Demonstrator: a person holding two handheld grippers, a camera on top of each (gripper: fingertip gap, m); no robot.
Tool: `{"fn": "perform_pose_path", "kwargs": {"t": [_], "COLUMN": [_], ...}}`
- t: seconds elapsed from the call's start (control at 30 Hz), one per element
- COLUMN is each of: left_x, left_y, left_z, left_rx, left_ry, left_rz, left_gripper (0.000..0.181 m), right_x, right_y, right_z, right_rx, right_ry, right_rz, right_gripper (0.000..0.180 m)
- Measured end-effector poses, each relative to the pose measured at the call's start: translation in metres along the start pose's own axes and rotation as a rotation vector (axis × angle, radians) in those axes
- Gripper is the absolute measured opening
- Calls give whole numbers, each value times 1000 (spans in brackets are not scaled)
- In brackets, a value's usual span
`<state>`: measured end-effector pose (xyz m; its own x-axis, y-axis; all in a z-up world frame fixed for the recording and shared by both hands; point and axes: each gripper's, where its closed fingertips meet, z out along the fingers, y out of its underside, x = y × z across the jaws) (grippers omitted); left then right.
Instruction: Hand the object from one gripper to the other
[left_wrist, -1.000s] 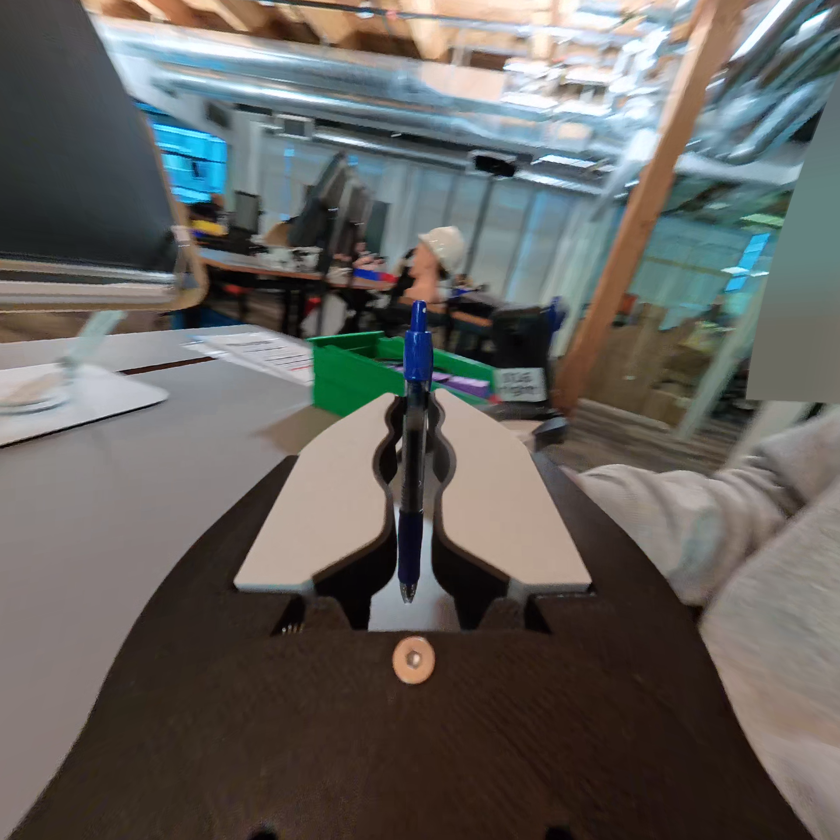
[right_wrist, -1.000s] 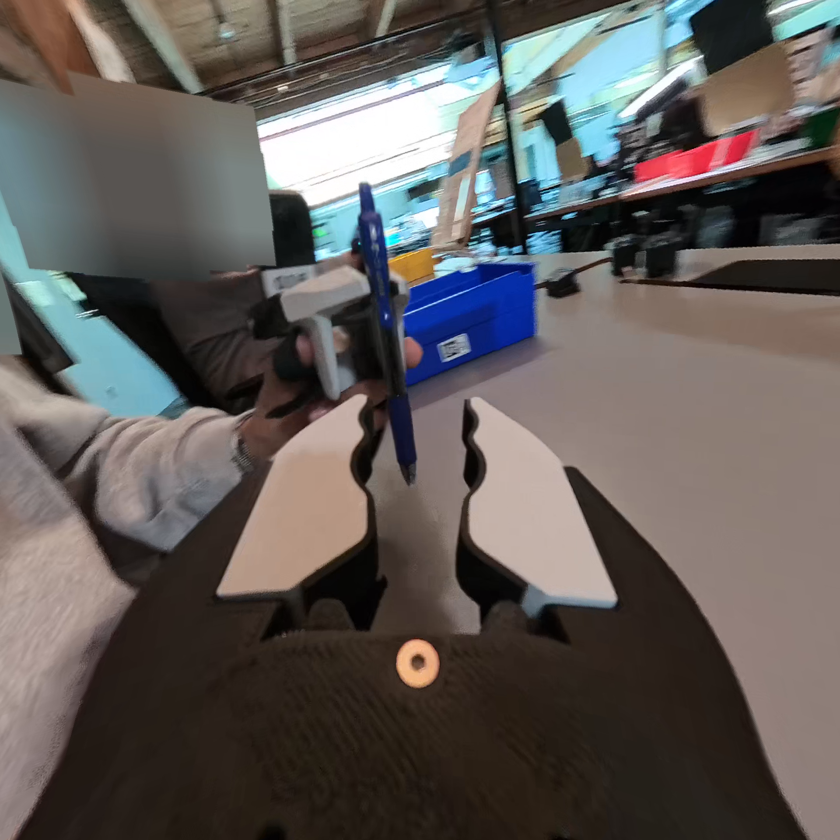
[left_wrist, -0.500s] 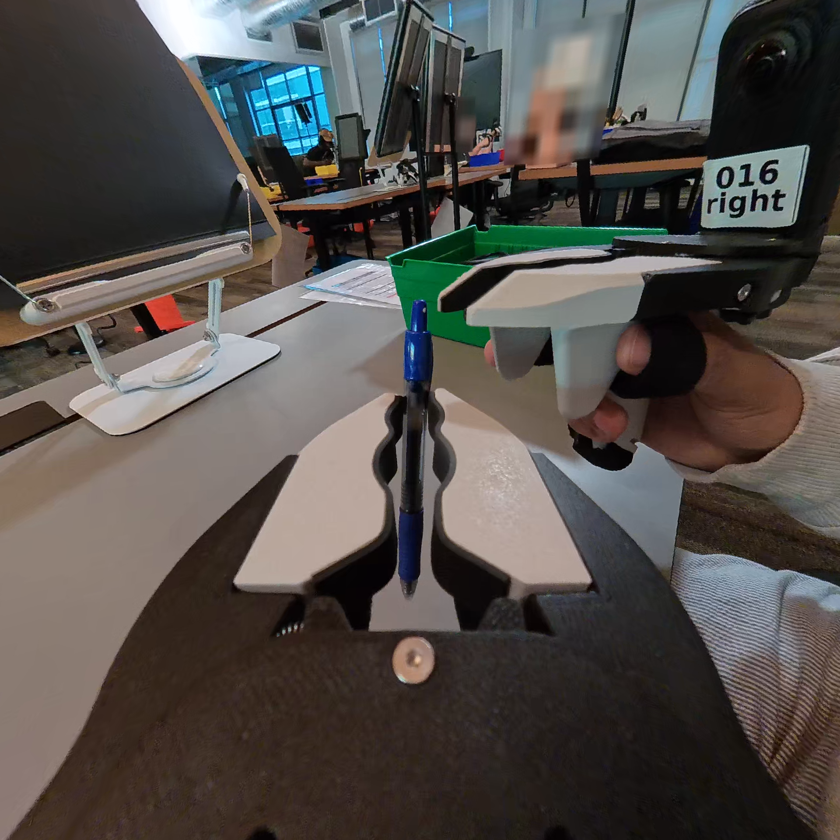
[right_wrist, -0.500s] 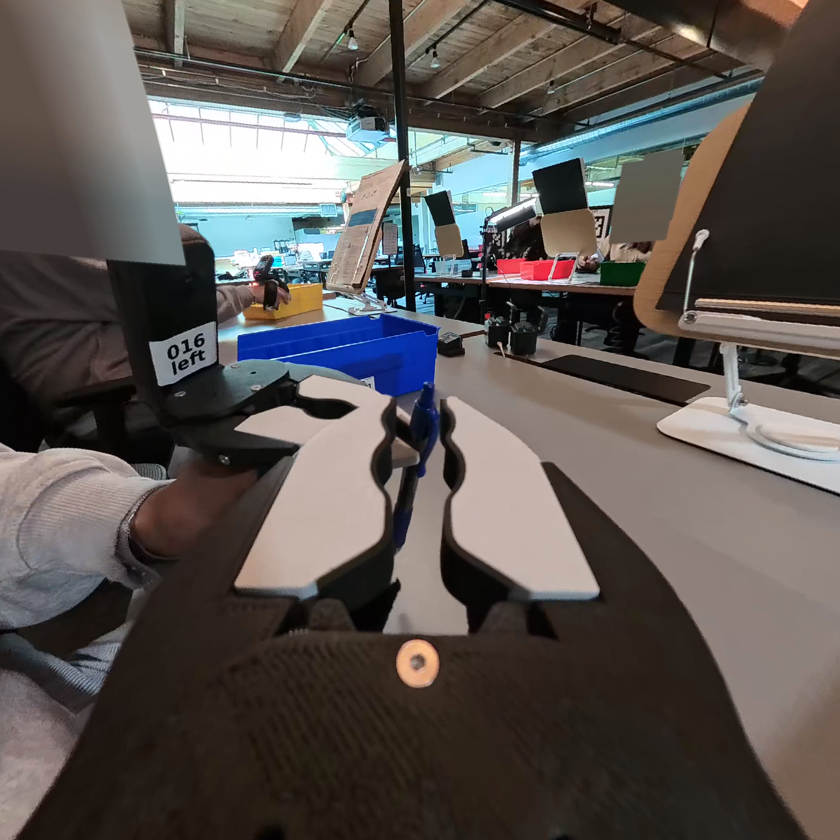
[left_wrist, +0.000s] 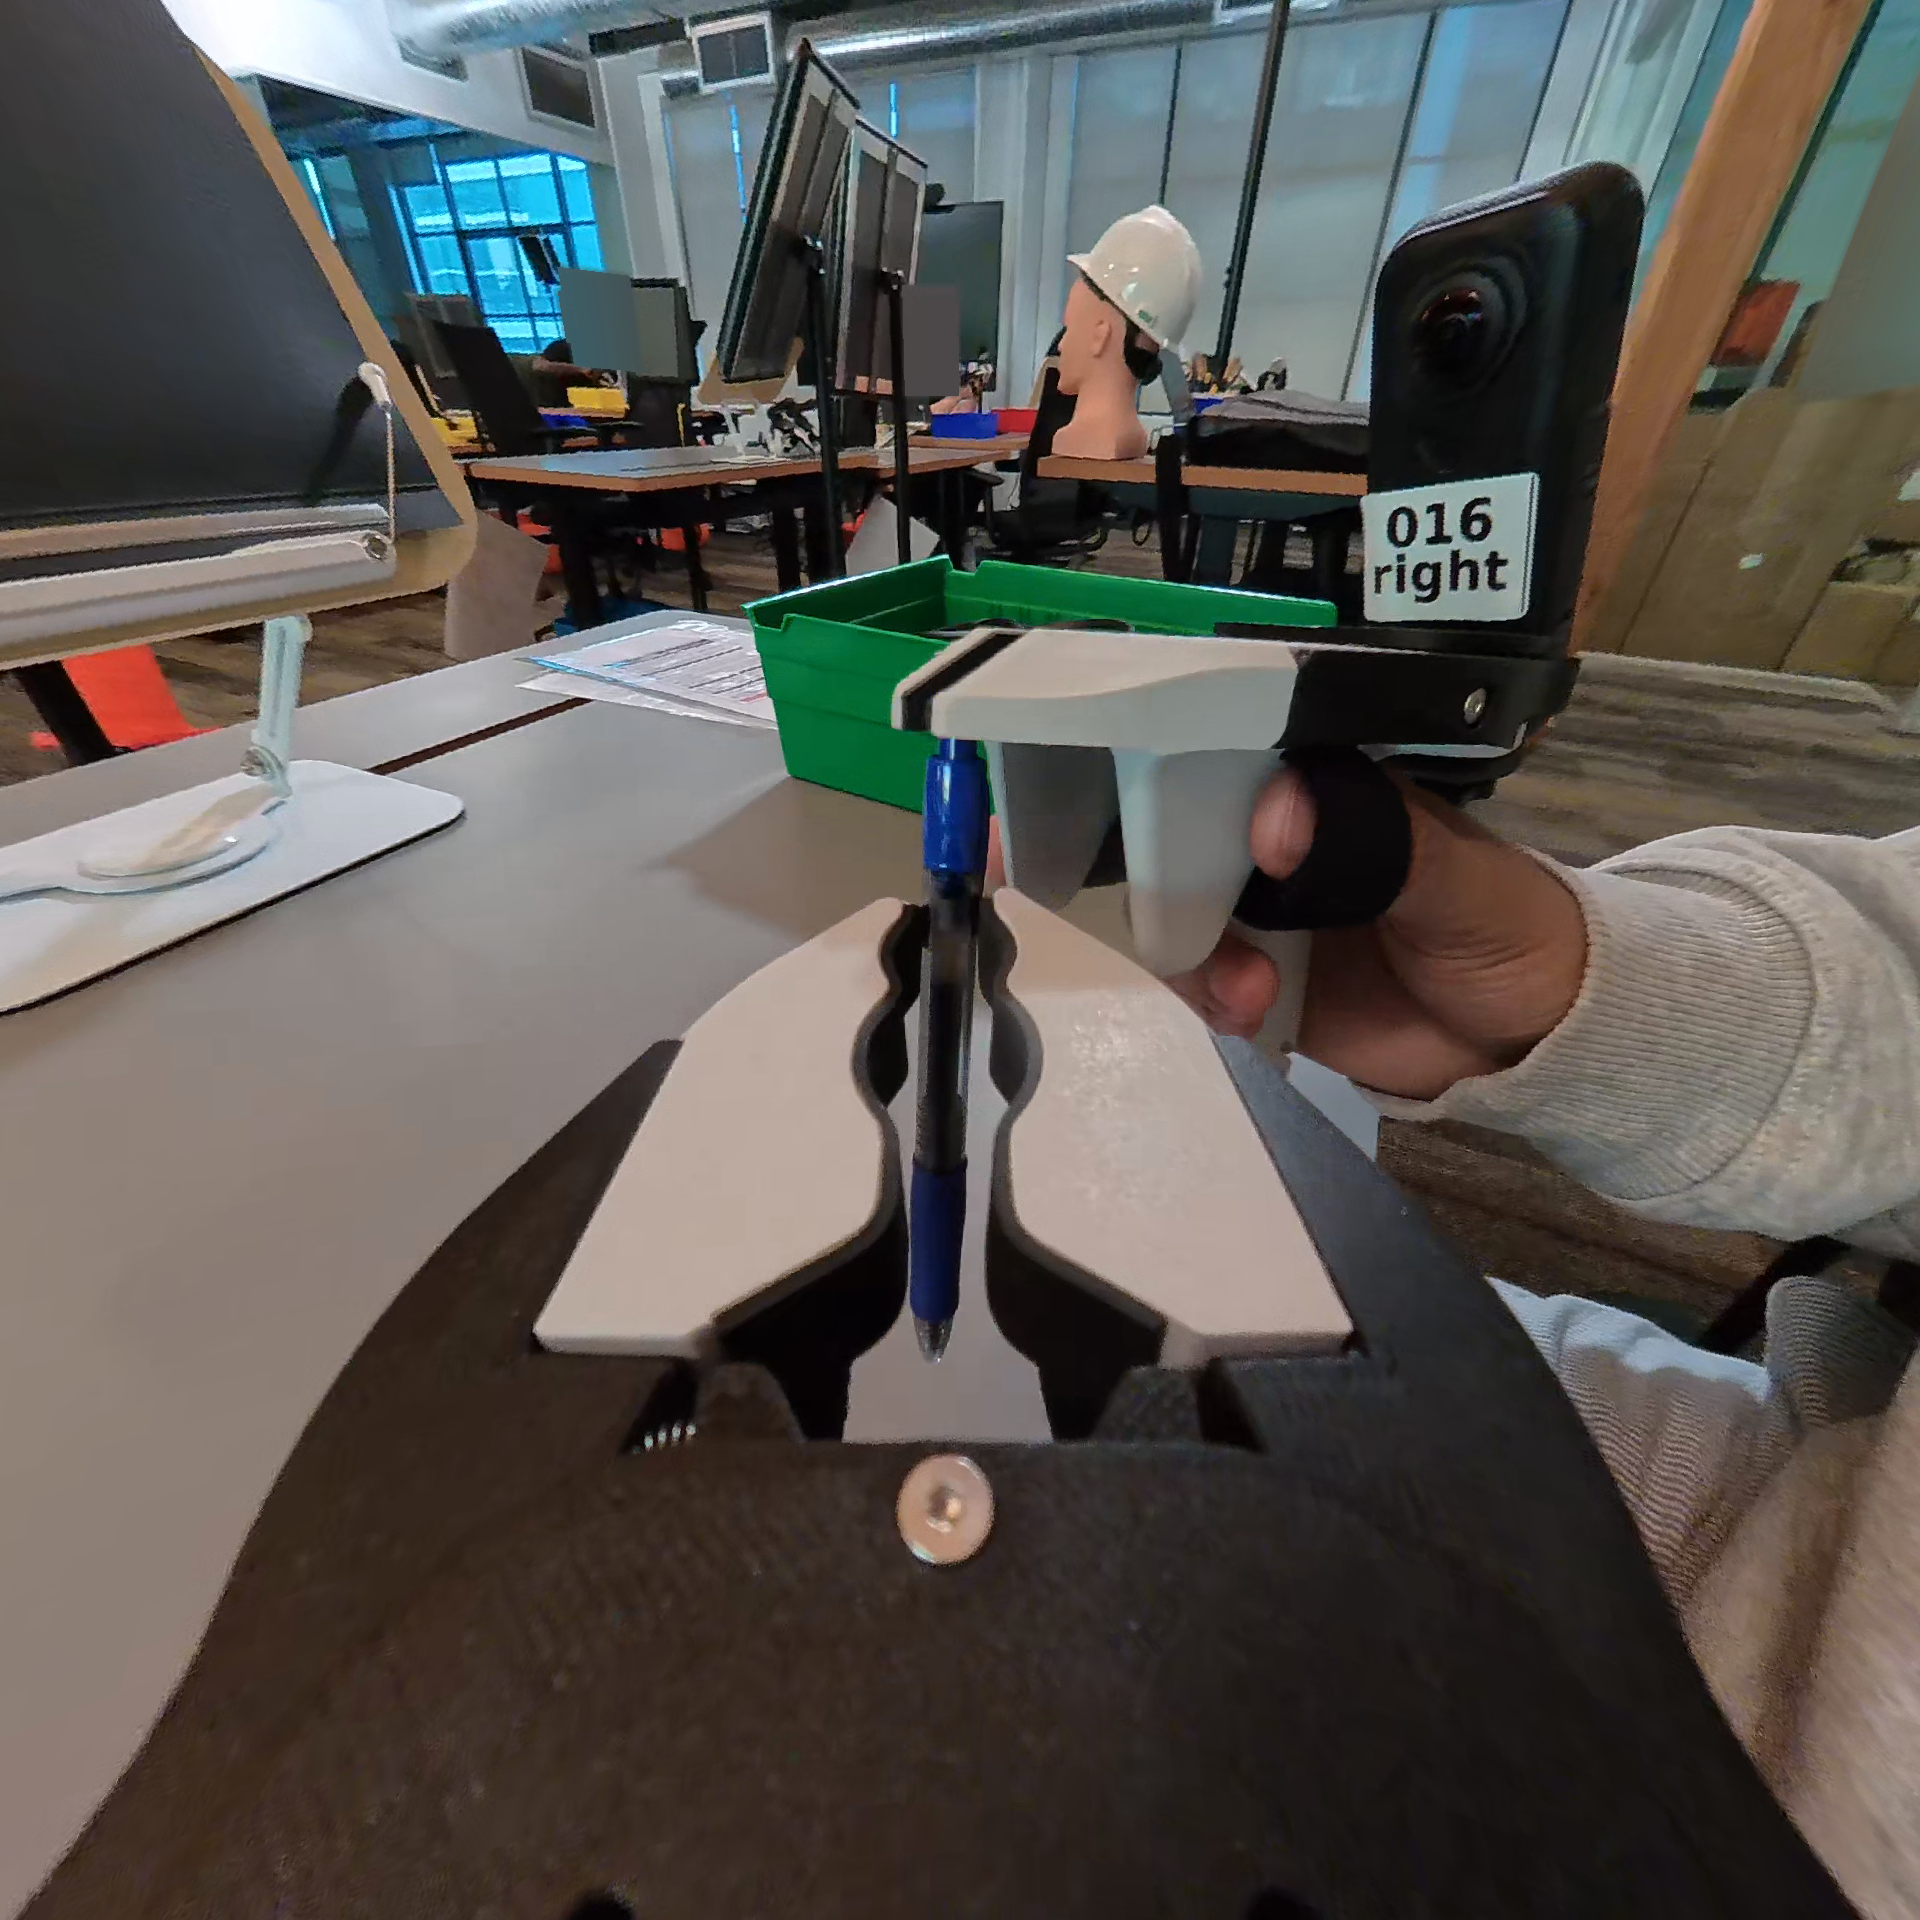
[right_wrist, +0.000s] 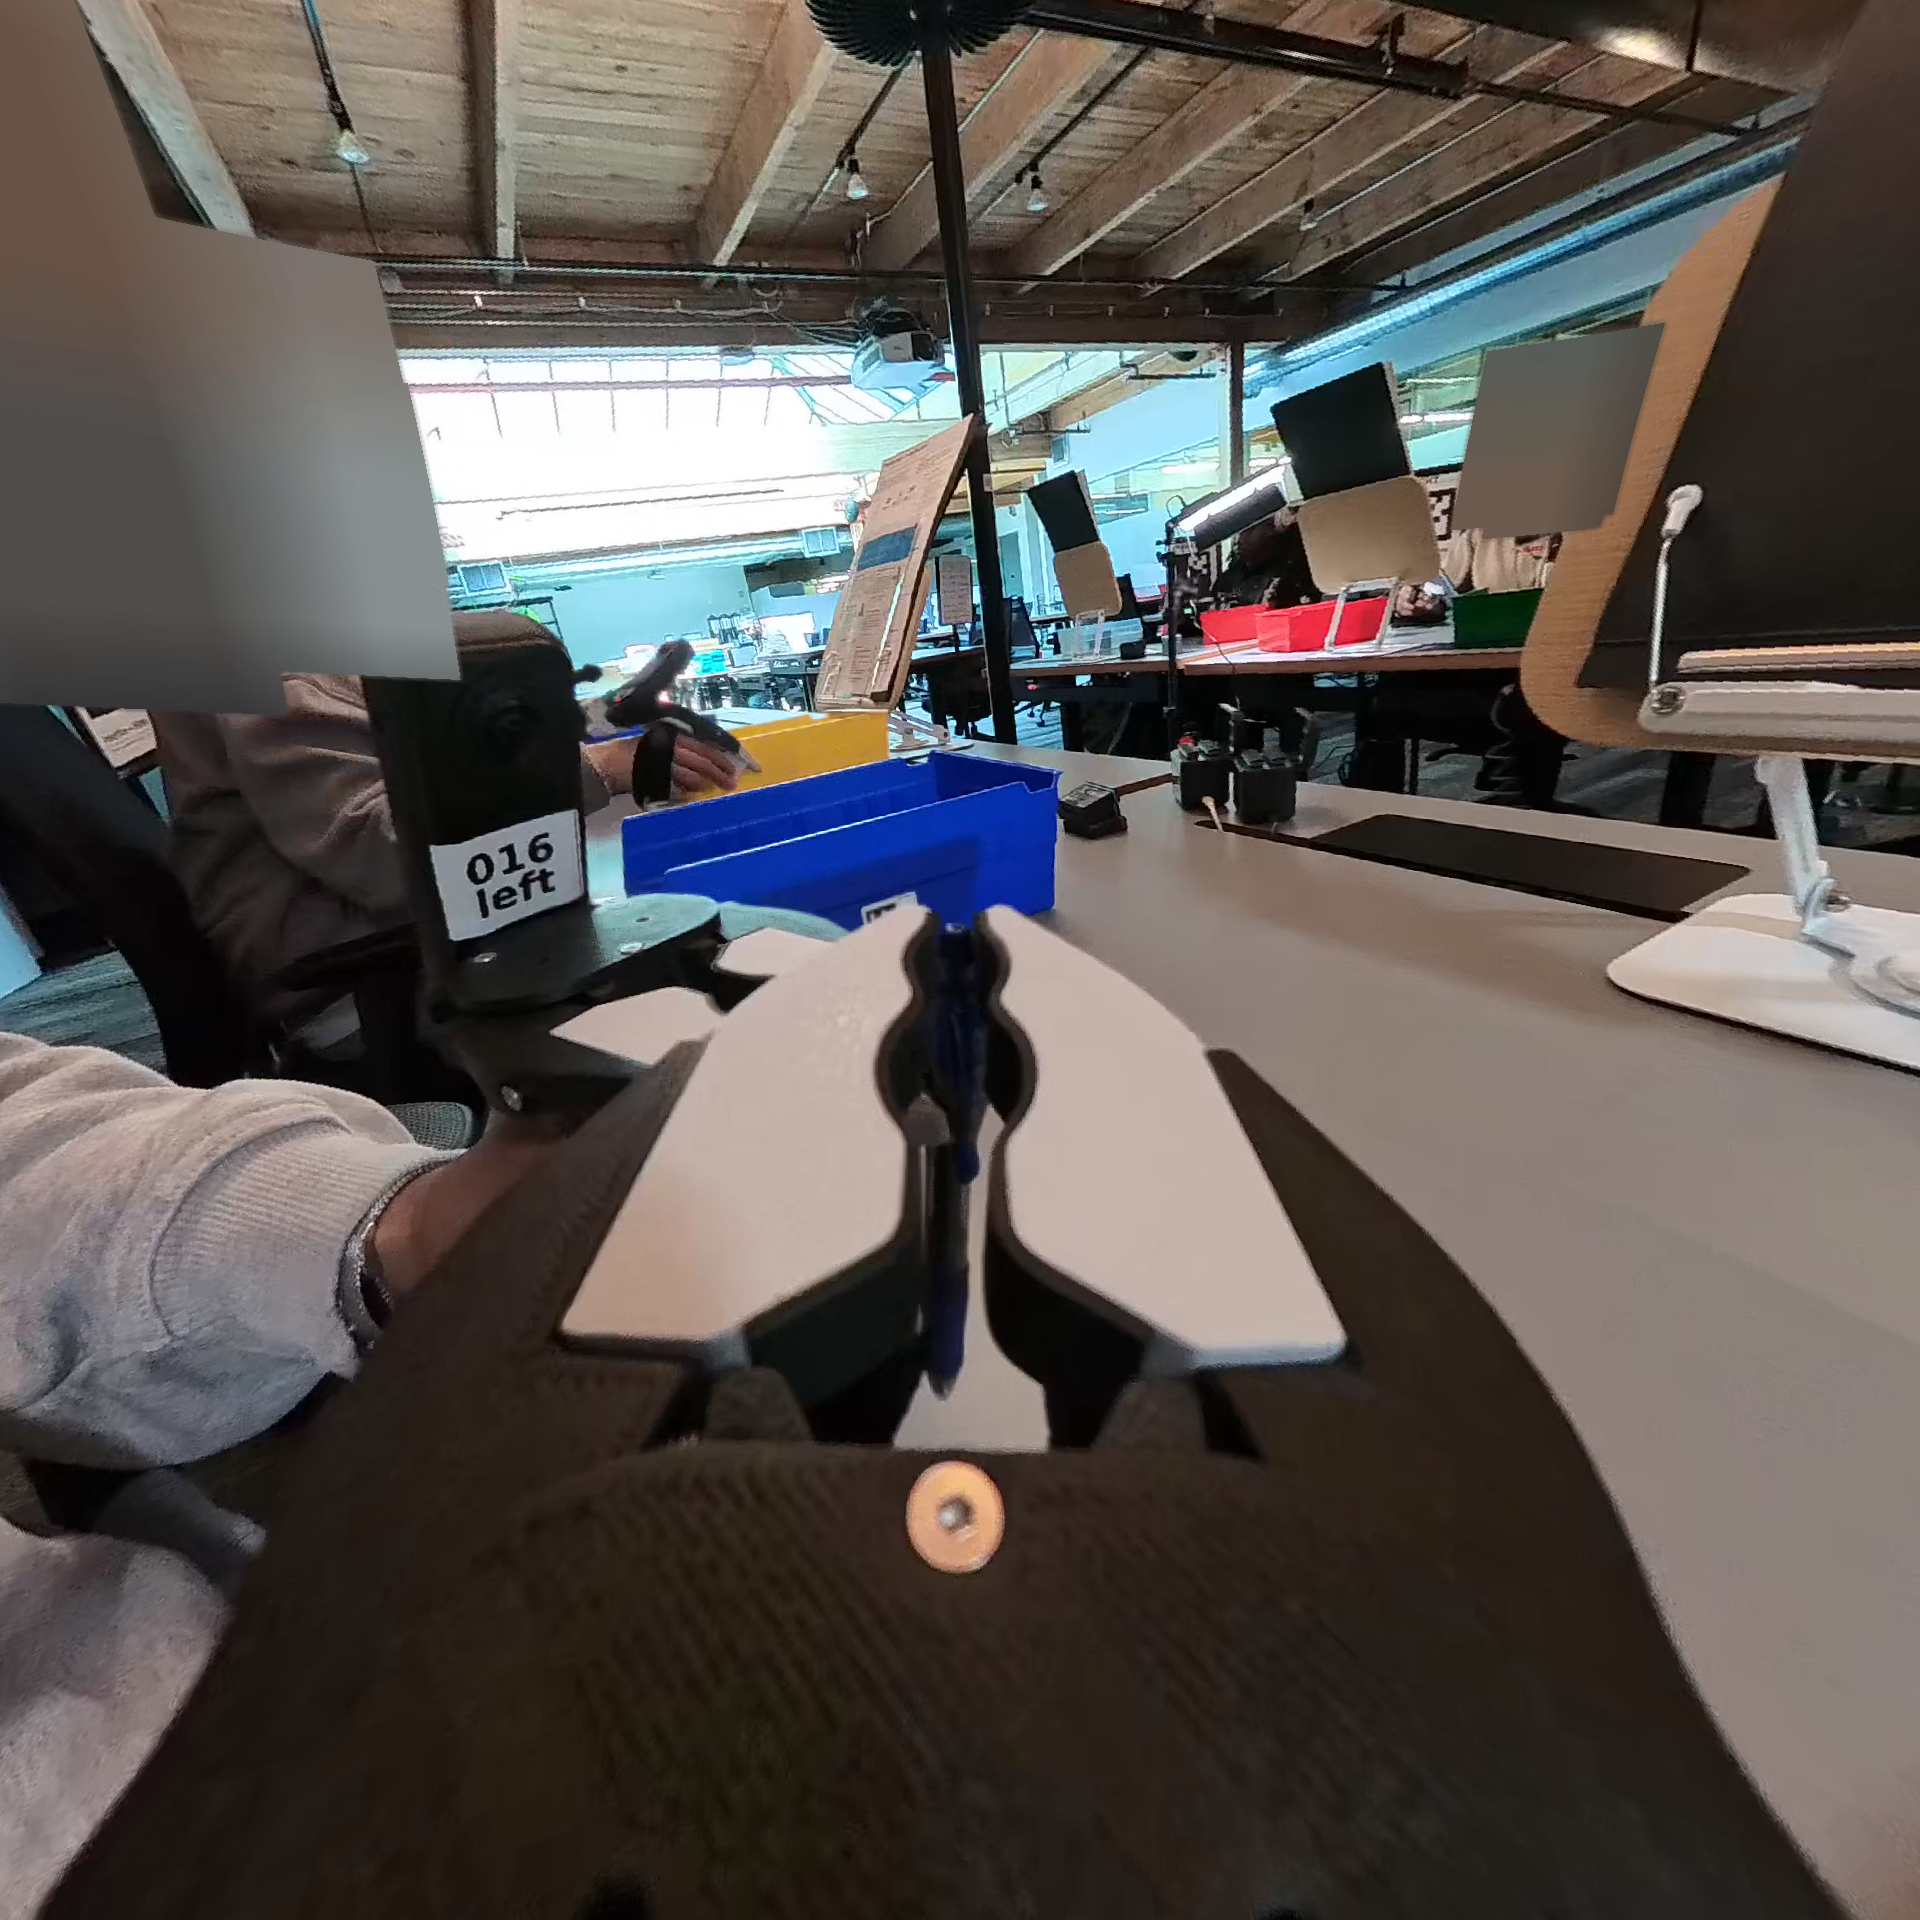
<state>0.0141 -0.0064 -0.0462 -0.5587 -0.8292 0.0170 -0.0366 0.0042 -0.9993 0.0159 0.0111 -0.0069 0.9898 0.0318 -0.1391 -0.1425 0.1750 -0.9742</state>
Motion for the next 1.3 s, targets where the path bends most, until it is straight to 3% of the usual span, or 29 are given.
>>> {"fn": "perform_pose_path", "kwargs": {"t": [0.23,0.43,0.57,0.73,1.07,1.3], "left_x": [4,-16,-27,-24,10,22], "left_y": [-2,-15,-9,2,31,24], "left_z": [-1,-12,-12,-6,16,16], "left_rx": [34,130,141,138,92,139], "left_ry": [58,24,81,193,400,533], "left_rz": [-68,-122,-306,-576,-1048,-1211], "left_gripper": [11,32,43,44,49,46], "right_x": [-3,12,29,42,43,45], "right_y": [-2,-19,-31,-43,-52,-57], "right_z": [0,-12,-26,-39,-44,-49], "right_rx": [-14,72,156,255,291,331], "right_ry": [-16,-10,-27,-66,-79,-129], "right_rz": [-27,57,201,330,336,401], "right_gripper": [6,5,6,6,5,5]}}
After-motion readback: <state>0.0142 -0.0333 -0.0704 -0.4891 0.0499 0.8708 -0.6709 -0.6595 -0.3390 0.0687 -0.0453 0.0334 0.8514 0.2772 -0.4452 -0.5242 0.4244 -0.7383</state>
